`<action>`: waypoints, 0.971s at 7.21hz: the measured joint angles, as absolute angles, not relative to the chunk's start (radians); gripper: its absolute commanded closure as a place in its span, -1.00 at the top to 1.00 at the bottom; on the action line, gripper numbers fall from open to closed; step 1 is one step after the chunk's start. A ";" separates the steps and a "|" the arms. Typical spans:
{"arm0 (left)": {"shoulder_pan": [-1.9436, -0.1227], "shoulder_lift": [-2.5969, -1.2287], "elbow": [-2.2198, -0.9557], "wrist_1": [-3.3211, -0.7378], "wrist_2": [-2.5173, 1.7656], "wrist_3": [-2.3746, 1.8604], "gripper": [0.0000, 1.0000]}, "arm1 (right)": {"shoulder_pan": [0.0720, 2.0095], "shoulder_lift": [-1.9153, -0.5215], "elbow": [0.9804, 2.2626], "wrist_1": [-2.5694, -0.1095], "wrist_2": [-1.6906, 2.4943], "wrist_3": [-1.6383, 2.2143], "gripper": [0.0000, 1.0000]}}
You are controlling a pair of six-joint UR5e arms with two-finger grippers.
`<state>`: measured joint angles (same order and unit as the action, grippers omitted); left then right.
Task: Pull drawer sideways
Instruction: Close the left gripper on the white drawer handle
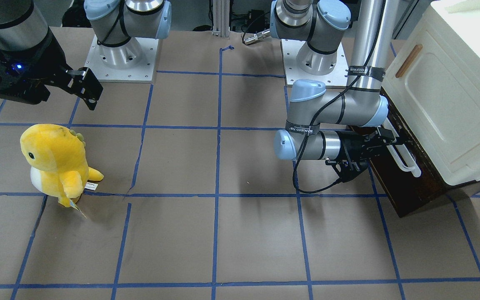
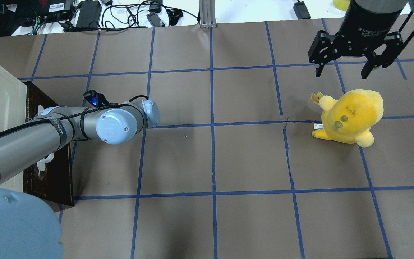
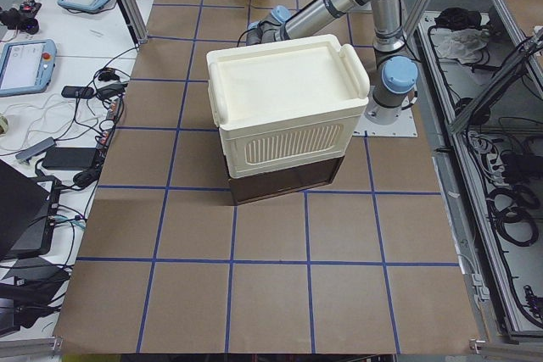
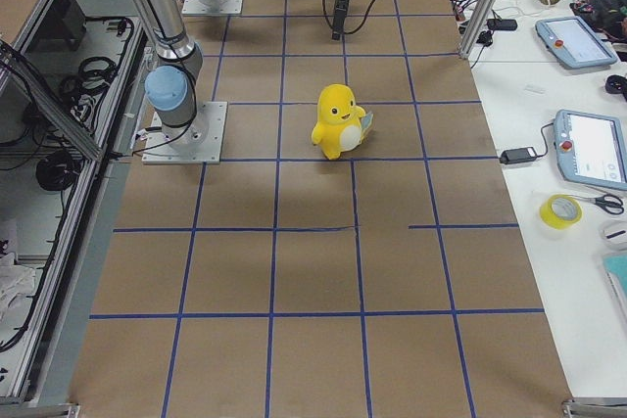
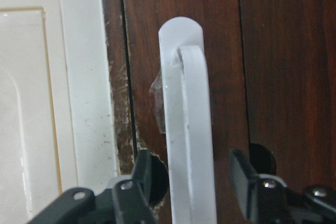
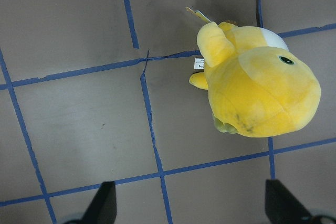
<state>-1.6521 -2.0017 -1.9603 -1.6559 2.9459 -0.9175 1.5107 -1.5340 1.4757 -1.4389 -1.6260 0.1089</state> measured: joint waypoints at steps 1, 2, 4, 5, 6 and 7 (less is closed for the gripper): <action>-1.652 -2.006 -1.960 -1.656 2.946 -0.920 -0.39 | 1.510 -1.534 1.476 -1.439 -1.626 0.109 1.00; -1.652 -2.008 -1.960 -1.656 2.946 -0.921 -0.42 | 1.510 -1.534 1.476 -1.439 -1.626 0.109 1.00; -1.653 -2.011 -1.960 -1.656 2.946 -0.921 -0.53 | 1.511 -1.534 1.476 -1.439 -1.626 0.109 1.00; -1.654 -2.009 -1.959 -1.656 2.946 -0.917 -0.54 | 1.511 -1.534 1.476 -1.439 -1.626 0.109 1.00; -1.655 -2.006 -1.958 -1.657 2.945 -0.913 -0.62 | 1.510 -1.534 1.476 -1.439 -1.626 0.109 1.00; -1.655 -2.004 -1.956 -1.657 2.945 -0.911 -0.64 | 1.510 -1.534 1.476 -1.439 -1.626 0.109 1.00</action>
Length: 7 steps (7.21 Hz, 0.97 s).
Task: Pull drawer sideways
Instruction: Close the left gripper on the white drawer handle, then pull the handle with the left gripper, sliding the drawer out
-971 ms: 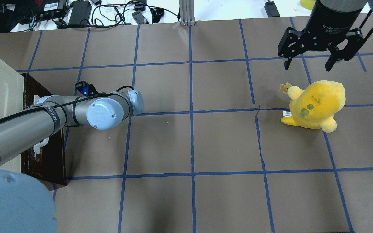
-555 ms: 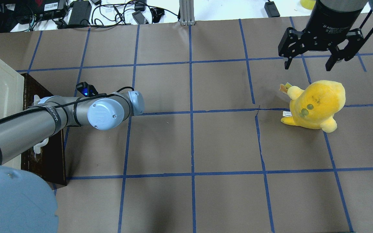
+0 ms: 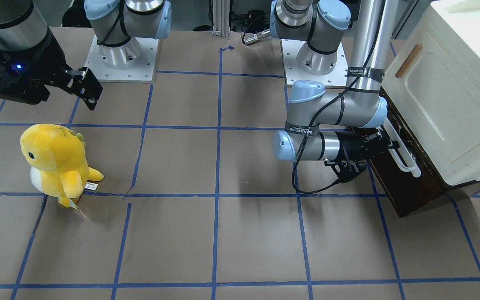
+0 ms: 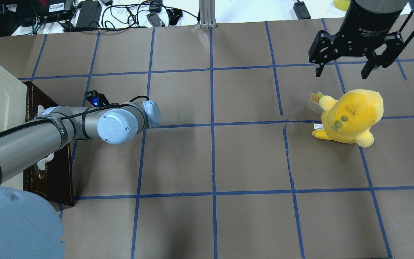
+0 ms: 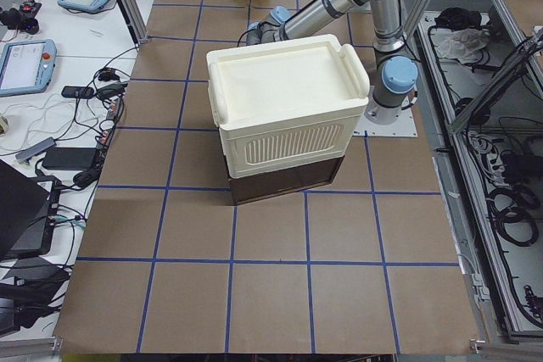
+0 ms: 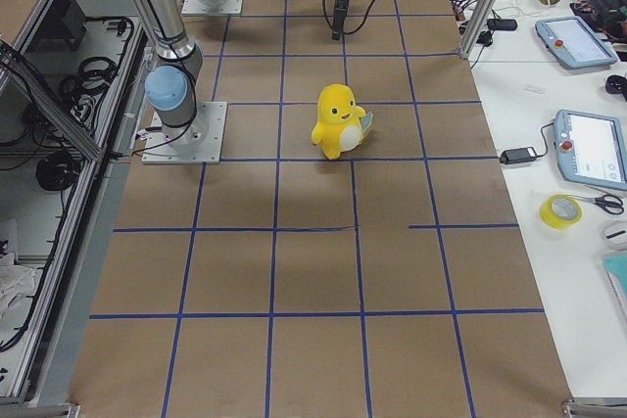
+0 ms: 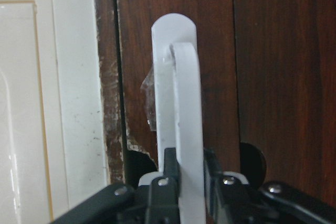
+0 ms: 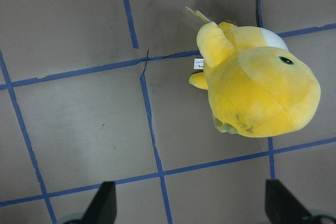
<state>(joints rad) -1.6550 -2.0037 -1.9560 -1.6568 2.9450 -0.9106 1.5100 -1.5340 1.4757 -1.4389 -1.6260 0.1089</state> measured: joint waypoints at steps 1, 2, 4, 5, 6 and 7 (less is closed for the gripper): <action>-1.656 -2.002 -1.954 -1.657 2.945 -0.909 -0.64 | 1.510 -1.534 1.476 -1.439 -1.626 0.109 1.00; -1.657 -2.006 -1.953 -1.656 2.946 -0.908 -0.65 | 1.511 -1.534 1.476 -1.439 -1.626 0.109 1.00; -1.661 -2.017 -1.952 -1.650 2.947 -0.906 -0.65 | 1.511 -1.534 1.476 -1.439 -1.626 0.109 1.00; -1.667 -2.020 -1.950 -1.647 2.946 -0.903 -0.65 | 1.511 -1.534 1.476 -1.439 -1.626 0.109 1.00; -1.678 -2.021 -1.947 -1.645 2.945 -0.900 -0.65 | 1.511 -1.534 1.476 -1.439 -1.626 0.109 1.00; -1.689 -2.022 -1.941 -1.645 2.943 -0.898 -0.65 | 1.511 -1.534 1.476 -1.439 -1.626 0.109 1.00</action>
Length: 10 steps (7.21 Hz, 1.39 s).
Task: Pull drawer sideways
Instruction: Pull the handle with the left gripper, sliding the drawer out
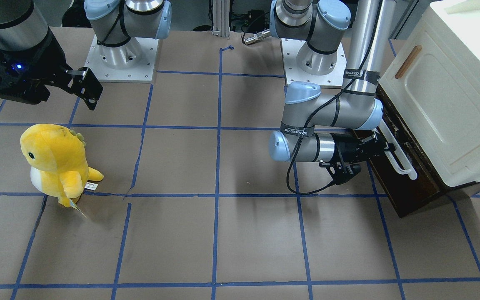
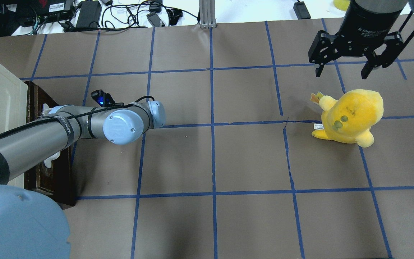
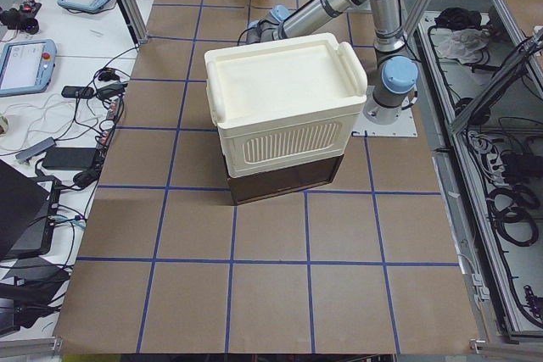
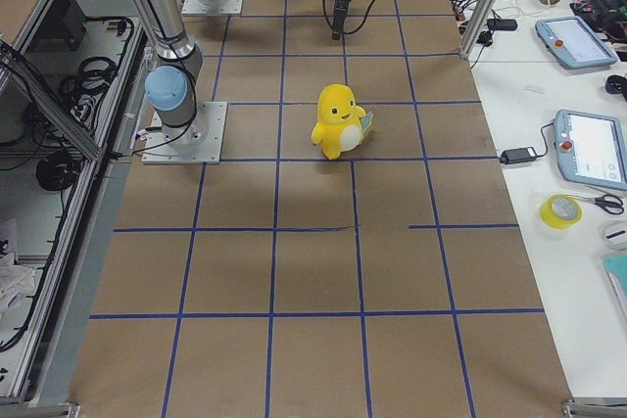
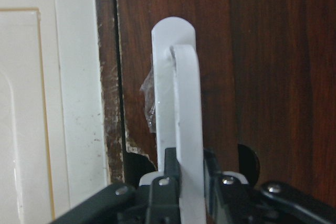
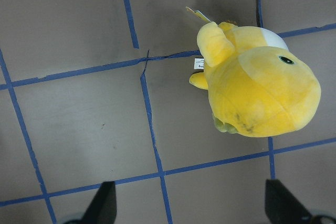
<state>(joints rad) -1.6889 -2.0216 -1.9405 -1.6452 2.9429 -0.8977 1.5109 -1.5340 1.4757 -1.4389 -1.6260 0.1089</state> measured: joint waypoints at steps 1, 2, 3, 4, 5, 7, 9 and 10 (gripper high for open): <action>-1.698 -2.023 -1.930 -1.645 2.935 -0.895 -0.65 | 1.511 -1.534 1.476 -1.439 -1.626 0.109 1.00; -1.704 -2.024 -1.915 -1.644 2.916 -0.893 -0.65 | 1.511 -1.534 1.476 -1.439 -1.626 0.109 1.00; -1.708 -2.026 -1.904 -1.645 2.904 -0.887 -0.65 | 1.511 -1.534 1.476 -1.439 -1.626 0.109 1.00; -1.710 -2.028 -1.899 -1.646 2.896 -0.877 -0.65 | 1.511 -1.534 1.476 -1.439 -1.626 0.109 1.00; -1.711 -2.029 -1.897 -1.647 2.892 -0.872 -0.65 | 1.511 -1.534 1.476 -1.439 -1.626 0.109 1.00; -1.712 -2.029 -1.898 -1.654 2.890 -0.873 -0.65 | 1.511 -1.534 1.476 -1.439 -1.626 0.109 1.00; -1.710 -2.025 -1.902 -1.658 2.889 -0.874 -0.65 | 1.511 -1.534 1.476 -1.439 -1.626 0.109 1.00; -1.709 -2.026 -1.901 -1.656 2.889 -0.873 -0.65 | 1.511 -1.534 1.476 -1.439 -1.626 0.109 1.00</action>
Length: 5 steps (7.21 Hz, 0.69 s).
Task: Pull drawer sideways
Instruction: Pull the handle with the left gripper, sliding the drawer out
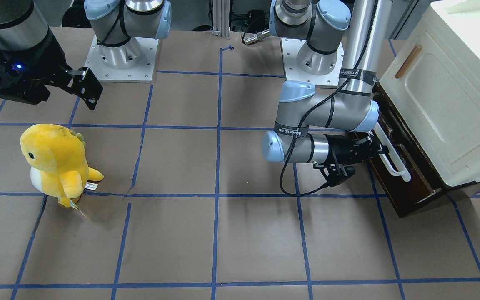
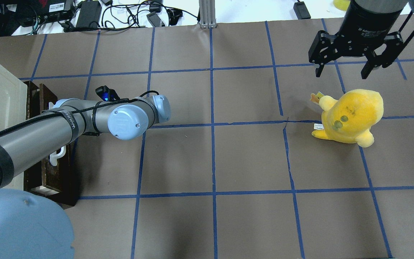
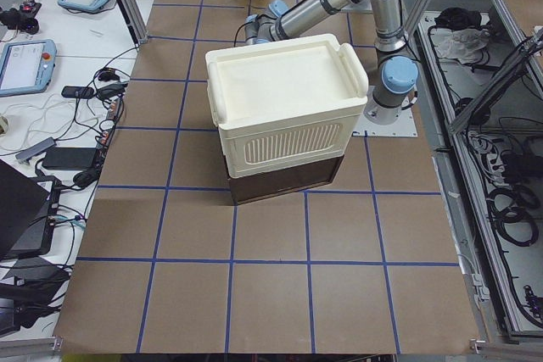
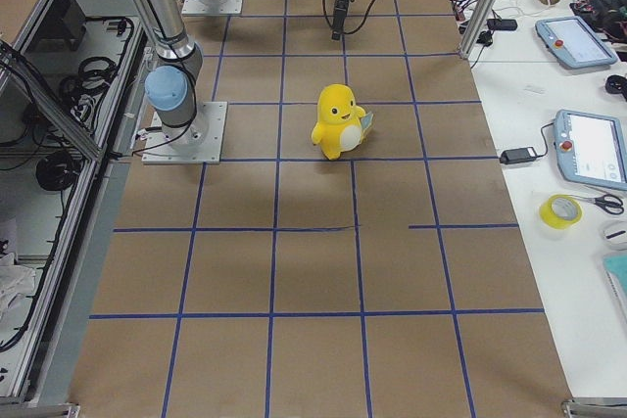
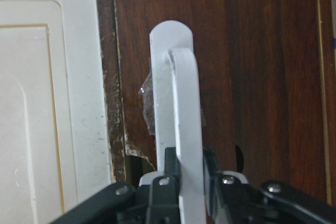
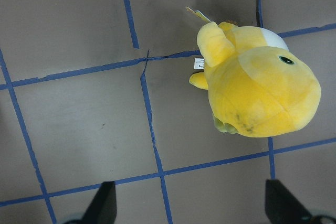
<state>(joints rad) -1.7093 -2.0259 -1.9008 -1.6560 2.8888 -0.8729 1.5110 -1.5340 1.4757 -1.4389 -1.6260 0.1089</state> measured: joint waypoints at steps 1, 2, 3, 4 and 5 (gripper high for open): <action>-1.709 -2.028 -1.897 -1.651 2.889 -0.869 -0.65 | 1.511 -1.534 1.476 -1.439 -1.626 0.109 1.00; -1.709 -2.031 -1.893 -1.648 2.889 -0.865 -0.65 | 1.511 -1.534 1.476 -1.439 -1.626 0.109 1.00; -1.710 -2.035 -1.891 -1.646 2.890 -0.863 -0.65 | 1.511 -1.534 1.476 -1.439 -1.626 0.109 1.00; -1.711 -2.038 -1.886 -1.642 2.887 -0.860 -0.65 | 1.511 -1.534 1.476 -1.439 -1.626 0.109 1.00; -1.712 -2.041 -1.878 -1.637 2.878 -0.854 -0.65 | 1.510 -1.534 1.476 -1.439 -1.626 0.109 1.00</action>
<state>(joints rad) -1.7117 -2.0413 -1.8779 -1.6369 2.8784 -0.8541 1.5104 -1.5340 1.4757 -1.4389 -1.6260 0.1089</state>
